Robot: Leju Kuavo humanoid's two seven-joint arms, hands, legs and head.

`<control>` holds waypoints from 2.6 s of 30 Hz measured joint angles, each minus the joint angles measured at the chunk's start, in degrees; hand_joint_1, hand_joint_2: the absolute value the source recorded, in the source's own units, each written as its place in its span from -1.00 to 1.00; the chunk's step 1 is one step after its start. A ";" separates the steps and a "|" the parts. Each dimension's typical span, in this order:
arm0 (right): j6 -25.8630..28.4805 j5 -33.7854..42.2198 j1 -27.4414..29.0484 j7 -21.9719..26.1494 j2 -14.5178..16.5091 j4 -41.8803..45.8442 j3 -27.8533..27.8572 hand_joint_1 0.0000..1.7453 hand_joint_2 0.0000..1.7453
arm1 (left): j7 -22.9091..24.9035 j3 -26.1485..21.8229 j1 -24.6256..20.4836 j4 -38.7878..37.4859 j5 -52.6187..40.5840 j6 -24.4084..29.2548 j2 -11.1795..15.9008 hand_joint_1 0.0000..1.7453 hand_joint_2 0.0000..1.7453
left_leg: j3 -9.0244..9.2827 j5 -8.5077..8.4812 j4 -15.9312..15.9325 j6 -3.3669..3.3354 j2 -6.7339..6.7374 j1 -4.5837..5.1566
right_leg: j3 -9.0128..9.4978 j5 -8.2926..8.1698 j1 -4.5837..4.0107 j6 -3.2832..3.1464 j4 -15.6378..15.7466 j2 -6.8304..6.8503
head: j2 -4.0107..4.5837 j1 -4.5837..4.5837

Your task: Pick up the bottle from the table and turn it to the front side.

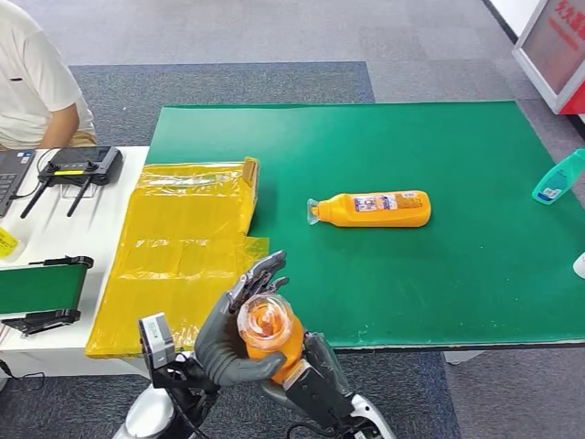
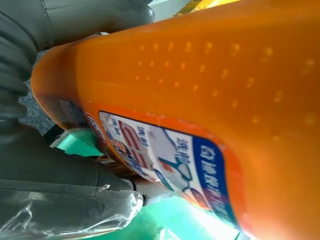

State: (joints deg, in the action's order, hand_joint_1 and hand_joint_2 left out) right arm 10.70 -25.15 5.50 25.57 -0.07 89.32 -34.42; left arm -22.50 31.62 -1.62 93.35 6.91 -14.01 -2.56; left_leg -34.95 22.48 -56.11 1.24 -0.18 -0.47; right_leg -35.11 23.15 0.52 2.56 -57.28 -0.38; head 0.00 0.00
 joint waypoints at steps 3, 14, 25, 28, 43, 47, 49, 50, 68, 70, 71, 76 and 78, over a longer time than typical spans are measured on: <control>0.08 -0.09 0.01 0.01 -0.02 0.07 0.01 1.00 1.00 | 0.04 0.07 -0.05 -0.04 -0.05 0.00 0.02 -1.00 1.00 | 0.00 0.00 0.00 0.00 0.00 0.00 | 0.00 0.00 0.00 0.00 0.00 0.00 | 0.00 0.00; 1.89 -3.10 0.42 0.02 -0.17 2.04 1.44 1.00 1.00 | 2.17 1.88 -0.27 -0.24 -1.08 -0.11 1.89 -1.00 1.00 | 0.00 0.00 0.00 0.00 0.00 0.00 | 0.01 0.00 0.00 0.00 0.00 0.00 | 0.00 0.01; 7.40 -10.42 0.59 -0.85 -0.17 2.14 1.08 1.00 1.00 | 3.63 2.45 -0.56 -0.24 -1.22 -0.05 2.65 0.56 1.00 | 0.00 0.01 0.00 -0.01 0.00 0.00 | 0.02 0.00 0.00 0.00 0.00 0.00 | 0.00 0.01; 9.20 -12.58 0.58 -1.86 -0.17 2.08 0.93 1.00 1.00 | 3.95 2.58 -0.66 -0.23 -1.59 0.15 2.68 1.00 1.00 | 0.00 0.01 0.00 -0.01 0.00 0.00 | 0.03 0.00 0.00 0.00 0.00 0.01 | 0.00 0.01; 14.44 -17.60 -0.04 -4.35 -0.44 1.07 -0.42 1.00 1.00 | 4.49 3.27 -1.84 -0.22 -4.51 1.32 3.21 1.00 1.00 | -0.01 0.01 0.00 -0.01 0.00 0.00 | 0.03 0.00 -0.01 0.00 0.00 0.01 | 0.00 0.01; 14.83 -17.21 -0.11 -4.48 -0.52 1.05 -0.56 -0.41 1.00 | 4.49 3.38 -1.90 -0.22 -4.16 1.49 3.33 1.00 1.00 | -0.01 0.02 0.00 -0.02 0.00 0.00 | 0.04 0.00 0.00 0.00 0.00 0.01 | 0.00 0.01; 14.90 -16.68 -0.17 -4.54 -0.52 1.06 -0.58 -1.00 1.00 | 4.48 3.36 -1.70 -0.22 -3.68 1.94 3.39 1.00 1.00 | -0.01 0.02 0.00 -0.02 0.00 0.00 | 0.04 0.00 0.00 0.00 0.00 0.01 | 0.00 0.00; 14.90 -16.34 -0.20 -4.52 -0.54 1.07 -0.59 -1.00 1.00 | 4.44 3.31 -1.45 -0.22 -3.50 2.40 3.40 1.00 1.00 | -0.01 0.02 0.00 -0.02 0.00 0.00 | 0.03 0.00 0.00 0.00 0.00 0.00 | 0.00 0.00; 15.74 -12.41 2.20 -4.74 -0.68 6.62 2.35 -1.00 1.00 | 8.00 1.33 2.28 3.79 -36.36 25.32 4.15 1.00 1.00 | -0.01 0.04 0.00 -0.04 0.00 0.00 | 0.00 0.03 0.00 0.01 0.00 0.00 | 0.00 0.01; 14.94 -11.75 2.57 -4.68 -0.68 7.71 3.23 -1.00 1.00 | 9.65 0.77 1.92 3.87 -41.57 27.07 4.42 1.00 1.00 | -0.01 0.04 0.00 -0.04 0.00 0.00 | -0.01 0.03 0.00 0.01 0.00 0.00 | 0.00 0.01; 14.30 -11.28 2.66 -4.61 -0.68 8.21 3.65 -1.00 1.00 | 10.66 0.54 1.44 3.76 -43.85 27.33 4.60 1.00 1.00 | -0.01 0.04 0.00 -0.04 0.00 0.00 | -0.01 0.03 0.00 0.01 0.00 0.00 | 0.00 0.01; 11.05 -8.78 2.72 -3.98 -0.67 9.66 5.63 -1.00 1.00 | 17.31 -1.00 -3.39 0.84 -56.19 28.35 5.54 1.00 1.00 | 0.00 0.01 0.00 -0.01 0.00 0.00 | -0.01 0.00 0.00 0.00 0.00 0.00 | 0.00 0.01; 9.98 -7.70 2.74 -3.40 -0.64 9.78 6.28 -1.00 1.00 | 20.01 -2.15 -5.98 -1.71 -62.03 29.50 6.03 1.00 1.00 | 0.00 -0.03 0.00 0.02 0.00 0.00 | -0.01 -0.03 0.00 0.00 0.00 0.00 | 0.00 0.01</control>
State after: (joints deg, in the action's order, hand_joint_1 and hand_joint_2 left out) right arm 20.69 -32.85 8.24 22.17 -0.71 99.10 -28.14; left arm -2.49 29.46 -7.60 91.64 -55.12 15.48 3.48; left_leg -34.95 22.45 -56.12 1.26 -0.19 -0.47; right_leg -35.12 23.12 0.51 2.56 -57.28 -0.38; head 0.00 0.01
